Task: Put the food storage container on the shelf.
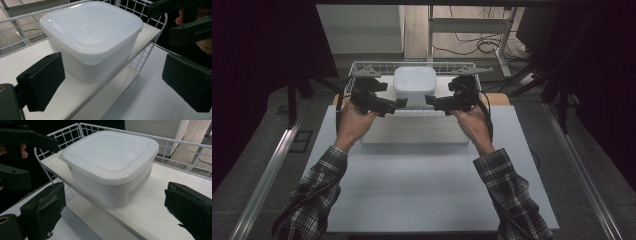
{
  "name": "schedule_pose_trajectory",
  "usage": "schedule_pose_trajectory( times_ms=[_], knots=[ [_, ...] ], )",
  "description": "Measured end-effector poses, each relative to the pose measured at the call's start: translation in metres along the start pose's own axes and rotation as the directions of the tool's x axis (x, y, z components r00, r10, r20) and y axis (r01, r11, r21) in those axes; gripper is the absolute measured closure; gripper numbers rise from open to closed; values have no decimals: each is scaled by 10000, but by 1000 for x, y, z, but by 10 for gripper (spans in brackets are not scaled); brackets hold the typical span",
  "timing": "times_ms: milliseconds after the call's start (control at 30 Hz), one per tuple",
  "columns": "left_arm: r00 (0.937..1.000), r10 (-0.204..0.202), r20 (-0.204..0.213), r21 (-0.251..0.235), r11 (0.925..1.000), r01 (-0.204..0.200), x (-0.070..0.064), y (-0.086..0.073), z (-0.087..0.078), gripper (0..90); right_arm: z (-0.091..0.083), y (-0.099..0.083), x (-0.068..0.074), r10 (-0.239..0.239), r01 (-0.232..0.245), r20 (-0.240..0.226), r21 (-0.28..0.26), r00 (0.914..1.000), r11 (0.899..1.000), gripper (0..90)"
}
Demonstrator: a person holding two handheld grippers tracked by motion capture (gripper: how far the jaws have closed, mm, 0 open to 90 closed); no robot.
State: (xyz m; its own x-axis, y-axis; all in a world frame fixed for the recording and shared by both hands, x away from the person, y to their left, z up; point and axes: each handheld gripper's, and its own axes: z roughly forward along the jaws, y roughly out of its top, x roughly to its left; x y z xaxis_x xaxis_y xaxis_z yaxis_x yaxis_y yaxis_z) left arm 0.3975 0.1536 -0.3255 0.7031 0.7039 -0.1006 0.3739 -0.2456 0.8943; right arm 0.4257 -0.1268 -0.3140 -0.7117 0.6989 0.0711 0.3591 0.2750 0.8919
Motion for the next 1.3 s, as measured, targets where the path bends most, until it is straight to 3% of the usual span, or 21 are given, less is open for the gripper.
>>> schedule_pose_trajectory(
  times_ms=[267,600,867,1300],
  knots=[
    [9996,38,274,-300,9995,-30,-10,-17,-7,30,-9,-15,5,-484,485,-109,134,9988,9987,27],
    [9986,536,11,-45,9986,-536,-26,-46,-7,34,-17,-35,11,-704,708,-304,113,9971,9974,15],
    [9988,403,270,-8,9992,-403,-35,-67,-6,34,-16,-53,22,-963,978,-574,238,9937,9949,9],
    [9976,126,685,144,9998,-136,-45,-105,0,32,-14,-87,34,-931,981,-914,518,9914,9938,13]
  ],
)
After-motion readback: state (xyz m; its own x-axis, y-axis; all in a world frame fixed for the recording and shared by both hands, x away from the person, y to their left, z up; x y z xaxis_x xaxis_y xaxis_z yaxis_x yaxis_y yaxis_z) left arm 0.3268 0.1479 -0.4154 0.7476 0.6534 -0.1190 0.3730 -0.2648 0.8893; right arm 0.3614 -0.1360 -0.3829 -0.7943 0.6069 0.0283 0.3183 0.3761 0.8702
